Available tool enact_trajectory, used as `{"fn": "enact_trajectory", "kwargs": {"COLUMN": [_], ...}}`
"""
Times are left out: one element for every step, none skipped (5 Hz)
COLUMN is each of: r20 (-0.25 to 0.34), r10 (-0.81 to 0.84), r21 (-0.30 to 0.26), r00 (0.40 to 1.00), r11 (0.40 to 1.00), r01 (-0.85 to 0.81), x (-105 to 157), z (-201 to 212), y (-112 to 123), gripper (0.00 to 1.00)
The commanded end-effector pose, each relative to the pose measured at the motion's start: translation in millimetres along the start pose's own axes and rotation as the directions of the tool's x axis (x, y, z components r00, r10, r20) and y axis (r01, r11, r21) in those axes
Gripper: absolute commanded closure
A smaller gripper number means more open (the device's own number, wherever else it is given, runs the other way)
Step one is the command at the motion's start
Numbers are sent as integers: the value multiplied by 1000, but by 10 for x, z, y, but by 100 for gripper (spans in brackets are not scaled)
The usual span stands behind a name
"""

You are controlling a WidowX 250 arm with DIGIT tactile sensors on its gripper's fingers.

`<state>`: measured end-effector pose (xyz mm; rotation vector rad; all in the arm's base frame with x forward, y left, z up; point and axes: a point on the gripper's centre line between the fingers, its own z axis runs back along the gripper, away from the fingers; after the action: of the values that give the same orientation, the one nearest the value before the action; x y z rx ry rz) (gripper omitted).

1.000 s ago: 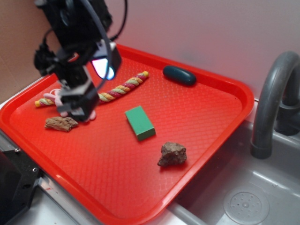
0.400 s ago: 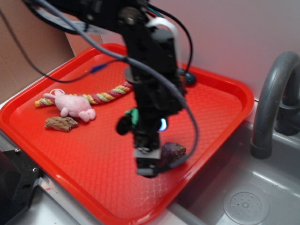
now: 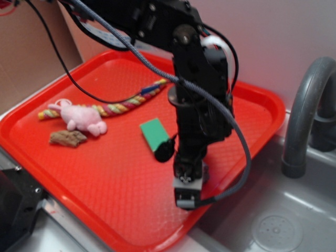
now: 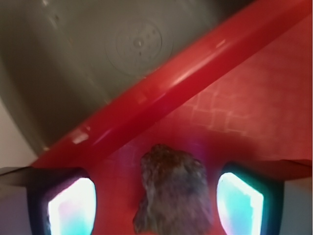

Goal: Grab the rock.

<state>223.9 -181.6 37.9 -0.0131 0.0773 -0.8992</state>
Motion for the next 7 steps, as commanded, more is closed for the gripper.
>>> {"fn": "enact_trajectory", "kwargs": {"r20": [-16, -51, -46, -51, -12, 27, -35], "r10": [3, 42, 54, 94, 335, 555, 744], "r21": [44, 79, 76, 90, 71, 31, 56], "r00": [1000, 998, 997, 994, 942, 831, 667], "r11": [999, 996, 996, 992, 940, 831, 668], "r01": [-2, -38, -51, -89, -333, -556, -742], "x": [-40, 15, 16, -12, -383, -846, -1285], "z": [-144, -264, -266, -160, 326, 790, 1230], "y": [-13, -72, -40, -18, 159, 295, 403], "gripper": [0, 100, 100, 100, 100, 100, 100]}}
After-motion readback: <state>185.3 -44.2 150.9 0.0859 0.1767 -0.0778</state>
